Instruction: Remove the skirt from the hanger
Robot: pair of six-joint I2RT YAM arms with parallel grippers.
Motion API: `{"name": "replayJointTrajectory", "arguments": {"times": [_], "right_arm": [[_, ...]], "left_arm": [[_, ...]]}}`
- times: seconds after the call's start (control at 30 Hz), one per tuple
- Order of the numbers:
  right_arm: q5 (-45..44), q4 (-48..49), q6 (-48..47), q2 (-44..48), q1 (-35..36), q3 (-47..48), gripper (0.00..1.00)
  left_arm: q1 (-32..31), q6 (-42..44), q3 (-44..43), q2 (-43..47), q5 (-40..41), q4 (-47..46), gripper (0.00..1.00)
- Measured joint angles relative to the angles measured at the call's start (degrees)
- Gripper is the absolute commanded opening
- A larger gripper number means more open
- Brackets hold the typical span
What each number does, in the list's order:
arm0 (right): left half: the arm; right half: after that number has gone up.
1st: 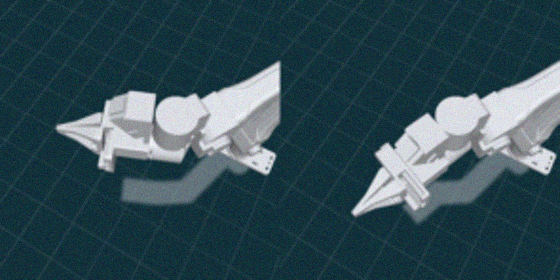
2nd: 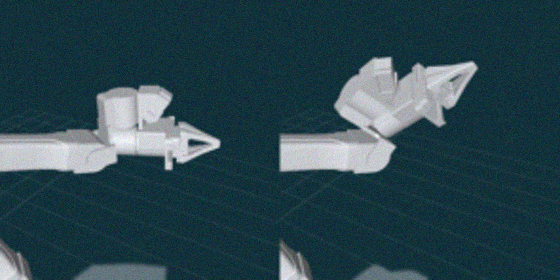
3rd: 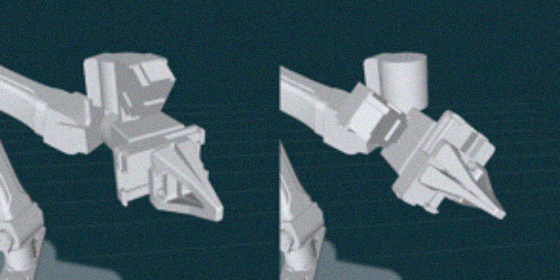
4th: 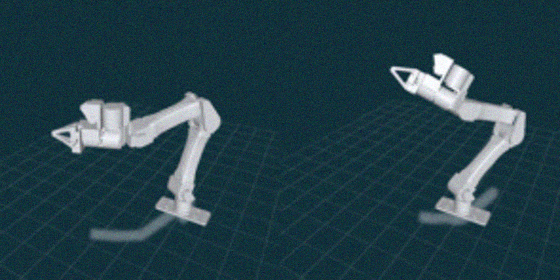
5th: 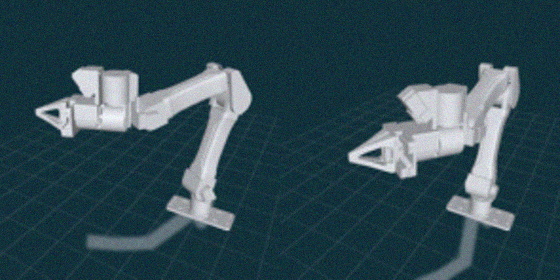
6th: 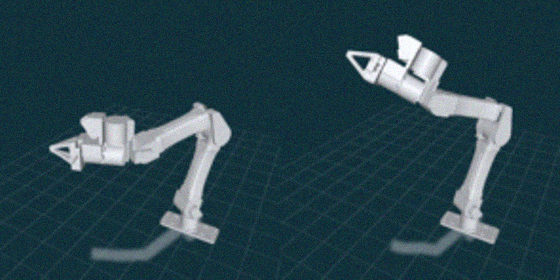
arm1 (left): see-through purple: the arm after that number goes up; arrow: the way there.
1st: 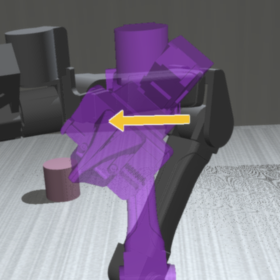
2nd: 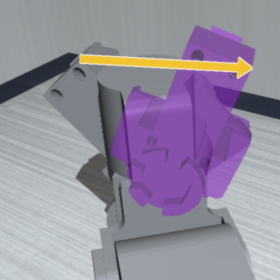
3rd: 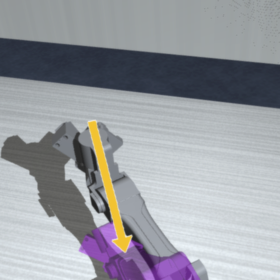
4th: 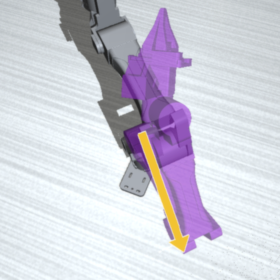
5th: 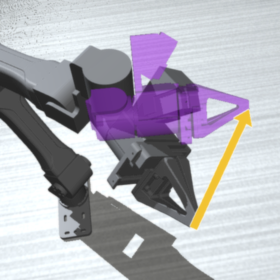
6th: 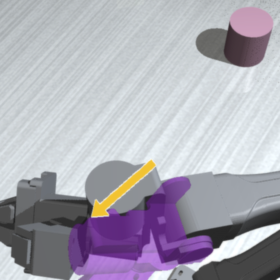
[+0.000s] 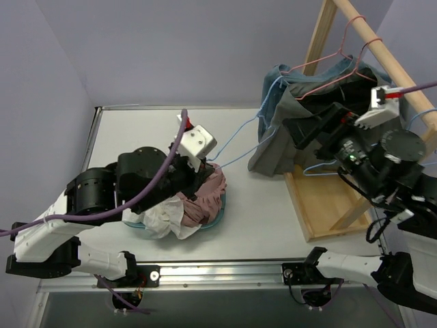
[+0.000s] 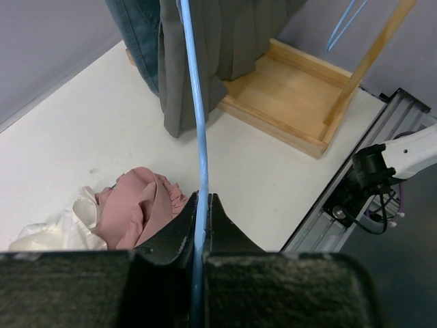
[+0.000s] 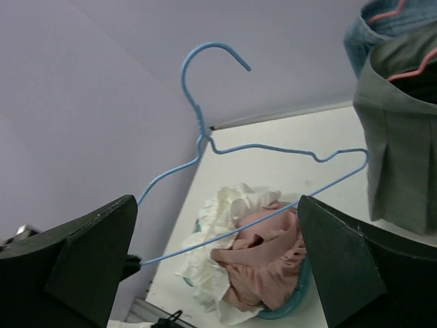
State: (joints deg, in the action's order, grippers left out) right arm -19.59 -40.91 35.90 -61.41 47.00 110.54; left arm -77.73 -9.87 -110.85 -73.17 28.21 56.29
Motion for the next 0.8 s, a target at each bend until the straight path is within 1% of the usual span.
{"name": "replayJointTrajectory", "arguments": {"times": [0.1, 0.13, 0.17, 0.2, 0.23, 0.27, 0.3, 0.37, 0.4, 0.47, 0.5, 0.57, 0.73, 0.8], "right_arm": [[4.13, 4.55, -0.02, 4.02, 0.00, 0.22, 1.00], [5.31, 6.82, 0.02, 5.18, 0.00, 0.22, 0.98], [6.34, 9.05, 0.04, 6.10, 0.00, 0.35, 0.93], [7.32, 11.02, 0.07, 6.60, 0.00, 1.29, 0.77], [8.11, 12.66, -0.13, 6.67, 0.00, 2.71, 0.70], [9.20, 14.45, -0.13, 6.49, 0.00, 4.17, 0.65], [10.25, 16.17, -0.11, 6.32, 0.00, 5.51, 0.57], [13.05, 20.74, -0.33, 6.27, 0.00, 6.60, 0.47], [14.51, 23.28, -0.35, 6.60, 0.00, 6.25, 0.32], [17.16, 27.98, -0.46, 7.61, -0.04, 4.33, 0.20], [18.01, 29.57, -0.33, 7.91, -0.04, 3.56, 0.10], [19.30, 31.71, -0.37, 8.13, -0.04, 2.73, 0.00], [20.48, 32.13, -0.35, 8.07, -0.04, 3.13, 0.00], [20.48, 32.11, -0.37, 8.11, -0.04, 3.19, 0.00]], "left_arm": [[3.19, 0.07, 1.36, 1.66, -5.40, -2.38, 0.02], [4.22, 0.09, 1.36, 1.40, -7.61, -3.17, 0.02], [4.98, 0.09, 1.03, 0.79, -9.64, -3.91, 0.02], [5.55, 0.11, 0.28, -0.28, -11.50, -4.44, 0.02], [5.90, 0.15, -1.03, -1.79, -13.29, -4.81, 0.02], [5.97, 0.31, -2.60, -3.69, -14.99, -5.35, 0.02], [5.97, 0.52, -4.00, -5.70, -16.74, -6.27, 0.02], [5.95, 1.20, -7.08, -10.08, -20.26, -7.85, 0.02], [5.95, 1.57, -8.85, -12.28, -21.46, -7.89, 0.02], [6.01, 2.19, -13.68, -16.87, -23.67, -8.15, 0.02], [6.27, 2.60, -16.87, -19.69, -24.92, -8.28, 0.02], [6.64, 2.91, -21.51, -23.78, -27.19, -9.31, 0.02], [7.50, 3.26, -37.29, -35.47, -32.50, -10.45, 0.02], [7.96, 3.13, -41.53, -38.99, -34.42, -10.91, 0.02]]}}
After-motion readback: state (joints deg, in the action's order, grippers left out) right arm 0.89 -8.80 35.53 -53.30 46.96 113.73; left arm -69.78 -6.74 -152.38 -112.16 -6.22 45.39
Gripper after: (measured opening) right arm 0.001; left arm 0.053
